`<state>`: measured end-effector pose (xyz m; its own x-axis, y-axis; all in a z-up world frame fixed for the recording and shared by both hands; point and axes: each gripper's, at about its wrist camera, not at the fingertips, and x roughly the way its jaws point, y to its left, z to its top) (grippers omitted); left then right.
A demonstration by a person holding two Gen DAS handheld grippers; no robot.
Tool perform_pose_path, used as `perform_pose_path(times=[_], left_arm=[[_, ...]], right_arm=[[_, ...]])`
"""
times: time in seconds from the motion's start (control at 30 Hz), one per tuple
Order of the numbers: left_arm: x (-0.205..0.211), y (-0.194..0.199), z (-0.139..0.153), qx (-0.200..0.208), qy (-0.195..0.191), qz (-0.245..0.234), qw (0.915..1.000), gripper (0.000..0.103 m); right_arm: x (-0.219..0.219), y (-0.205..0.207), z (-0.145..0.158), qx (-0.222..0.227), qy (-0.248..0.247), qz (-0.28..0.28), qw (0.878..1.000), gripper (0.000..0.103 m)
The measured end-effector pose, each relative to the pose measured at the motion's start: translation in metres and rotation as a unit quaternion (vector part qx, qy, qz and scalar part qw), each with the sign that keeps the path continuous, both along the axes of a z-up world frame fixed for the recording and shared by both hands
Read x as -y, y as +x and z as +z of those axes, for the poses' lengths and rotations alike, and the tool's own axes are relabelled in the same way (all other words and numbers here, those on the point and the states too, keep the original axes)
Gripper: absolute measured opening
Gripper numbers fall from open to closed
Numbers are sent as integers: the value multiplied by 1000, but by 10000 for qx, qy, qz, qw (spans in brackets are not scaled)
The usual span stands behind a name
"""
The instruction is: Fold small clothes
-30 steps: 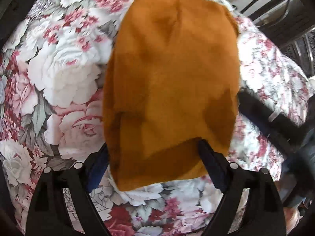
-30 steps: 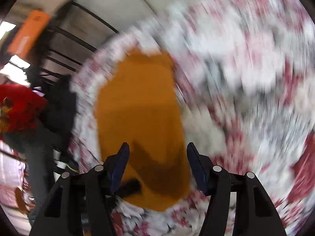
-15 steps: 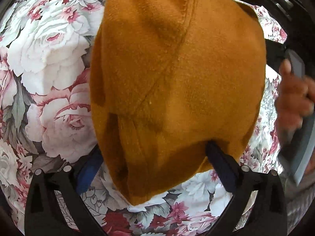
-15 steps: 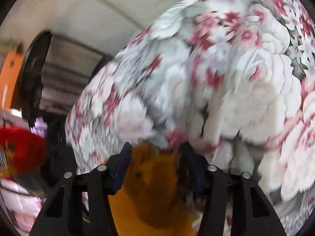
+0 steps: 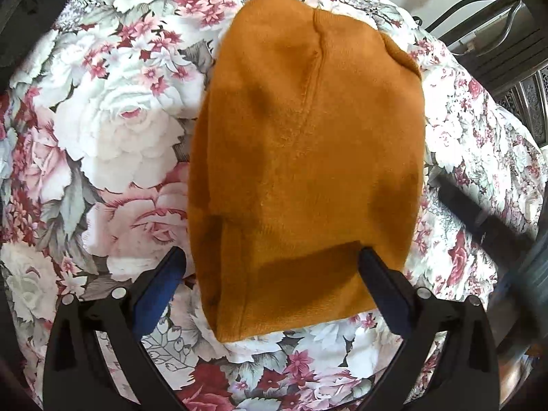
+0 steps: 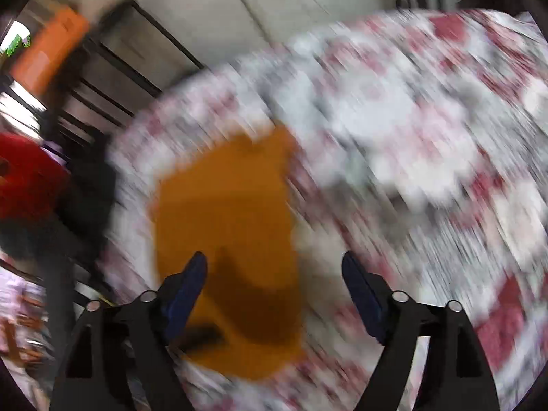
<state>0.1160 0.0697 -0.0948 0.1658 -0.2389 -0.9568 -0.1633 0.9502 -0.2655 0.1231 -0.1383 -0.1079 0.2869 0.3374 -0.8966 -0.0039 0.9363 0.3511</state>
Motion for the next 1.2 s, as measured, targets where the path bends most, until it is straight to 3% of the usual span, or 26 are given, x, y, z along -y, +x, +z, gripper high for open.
perform_pose_path(times=[0.07,0.17,0.3,0.5,0.67,0.8,0.93,1.03,1.2], left_arm=[[3,-8,5,28,275,-101,9996,96],[9,-10,13,193,425,-181,9987,96],[16,-4,21,403,743,-153,9963,96],[21,1,19,494,1130,-236,9921,96],[29,8,18,523,1227,-292,9906,96],[27,3,21,502,1206,-297,9910,96],[24,2,14,448,1233,-325,9908,96],[24,3,8,352,1185,-330,9918,96],[24,2,1,265,1118,-299,9929,97]], right_arm=[[13,-11,-5,-227,299,-343,9987,83],[20,-17,14,140,292,-396,9987,84],[7,-14,32,656,137,-120,9977,89],[-21,-4,24,701,-280,438,9962,89],[-22,2,22,821,-436,466,9946,89],[-17,6,7,661,-468,362,9961,89],[-9,12,-13,454,-217,187,9986,98],[-2,18,-24,304,-28,136,9994,99],[-6,16,-27,349,-131,197,9991,99]])
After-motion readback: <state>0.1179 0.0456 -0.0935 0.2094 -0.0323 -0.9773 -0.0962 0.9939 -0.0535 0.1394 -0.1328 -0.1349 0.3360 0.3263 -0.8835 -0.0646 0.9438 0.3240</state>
